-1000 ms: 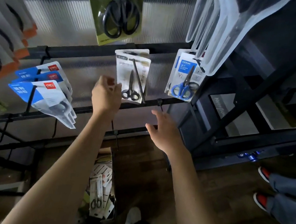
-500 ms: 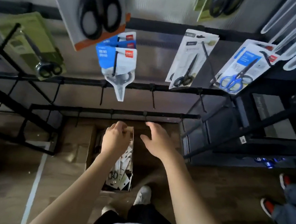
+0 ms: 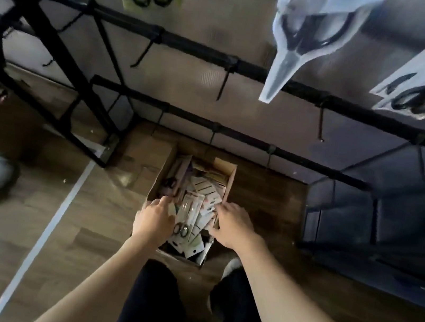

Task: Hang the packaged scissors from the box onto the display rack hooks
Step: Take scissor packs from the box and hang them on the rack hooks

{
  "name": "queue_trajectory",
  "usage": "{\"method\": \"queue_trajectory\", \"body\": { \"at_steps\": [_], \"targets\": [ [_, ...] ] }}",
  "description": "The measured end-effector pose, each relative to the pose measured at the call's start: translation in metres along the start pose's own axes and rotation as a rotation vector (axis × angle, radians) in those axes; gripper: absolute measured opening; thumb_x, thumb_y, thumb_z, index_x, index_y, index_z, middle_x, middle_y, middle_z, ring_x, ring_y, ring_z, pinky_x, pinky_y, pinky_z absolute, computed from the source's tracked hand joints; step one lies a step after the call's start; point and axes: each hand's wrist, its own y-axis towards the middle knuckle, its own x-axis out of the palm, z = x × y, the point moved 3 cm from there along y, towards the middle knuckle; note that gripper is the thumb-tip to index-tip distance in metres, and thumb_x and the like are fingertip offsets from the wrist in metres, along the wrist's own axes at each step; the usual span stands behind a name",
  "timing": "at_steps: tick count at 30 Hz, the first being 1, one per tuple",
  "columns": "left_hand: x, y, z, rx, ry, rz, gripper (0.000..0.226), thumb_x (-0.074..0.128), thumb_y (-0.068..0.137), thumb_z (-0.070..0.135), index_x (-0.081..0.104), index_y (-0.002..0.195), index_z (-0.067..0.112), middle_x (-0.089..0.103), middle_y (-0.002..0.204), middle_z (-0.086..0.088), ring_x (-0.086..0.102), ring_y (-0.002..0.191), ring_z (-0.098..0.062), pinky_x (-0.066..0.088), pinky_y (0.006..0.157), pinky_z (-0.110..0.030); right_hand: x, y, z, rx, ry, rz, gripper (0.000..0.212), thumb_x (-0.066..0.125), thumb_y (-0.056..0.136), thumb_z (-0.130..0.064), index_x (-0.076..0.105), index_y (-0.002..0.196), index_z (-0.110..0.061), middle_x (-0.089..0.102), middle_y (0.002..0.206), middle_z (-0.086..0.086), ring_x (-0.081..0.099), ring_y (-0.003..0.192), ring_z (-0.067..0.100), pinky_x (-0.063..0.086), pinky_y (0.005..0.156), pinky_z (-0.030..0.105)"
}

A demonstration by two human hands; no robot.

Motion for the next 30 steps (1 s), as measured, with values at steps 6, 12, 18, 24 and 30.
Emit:
{"method": "queue_trajectory", "body": {
  "at_steps": [6,12,18,24,30],
  "targets": [
    [0.121,0.095,-0.031,-0.014,0.027,-0.079,0.039,0.048,0.09,0.023,0.047,0.126,0.009,0.053,0.129,-0.01,0.042,0.122,-0.03,0.039,0.097,-0.039,0.071,0.12,0.045,-0.11,-0.147,0.014,0.066,0.06,0.088,-0.032,0.029,0.145,-0.018,0.024,0.154,0.006,0.018,0.143,0.025,0.015,0.115,0.041],
    [0.227,0.193,-0.053,0.074,0.106,-0.116,0.041,0.045,0.091,0.019,0.041,0.131,0.011,0.046,0.137,-0.005,0.034,0.131,-0.025,0.032,0.104,-0.037,0.116,0.235,0.087,-0.122,-0.296,0.076,0.074,0.061,0.089,-0.032,0.021,0.149,-0.017,0.016,0.158,0.005,0.01,0.146,0.024,0.008,0.118,0.041],
    [0.289,0.262,-0.066,0.137,0.266,-0.124,0.051,0.047,0.094,0.022,0.03,0.141,0.011,0.041,0.143,-0.008,0.033,0.133,-0.027,0.03,0.108,-0.038,0.146,0.294,0.105,-0.132,-0.508,0.091,0.074,0.061,0.09,-0.026,0.019,0.15,-0.016,0.015,0.158,0.007,0.007,0.146,0.026,0.004,0.118,0.042],
    [0.314,0.301,-0.061,0.277,0.387,-0.12,0.073,0.066,0.085,0.032,0.027,0.144,0.013,0.036,0.147,-0.005,0.03,0.135,-0.025,0.029,0.108,-0.039,0.171,0.314,0.103,-0.152,-0.558,0.099,0.068,0.055,0.093,-0.022,0.019,0.15,-0.017,0.017,0.157,0.008,0.007,0.146,0.025,0.001,0.118,0.043],
    [0.336,0.314,-0.071,0.316,0.517,-0.261,0.107,0.068,0.076,0.054,0.003,0.15,0.014,0.012,0.157,-0.008,0.006,0.145,-0.027,0.008,0.115,-0.052,0.169,0.303,0.114,-0.109,-0.543,0.093,0.071,0.058,0.091,-0.03,0.02,0.15,-0.017,0.018,0.157,0.007,0.007,0.146,0.025,0.001,0.118,0.044]
  ]
}}
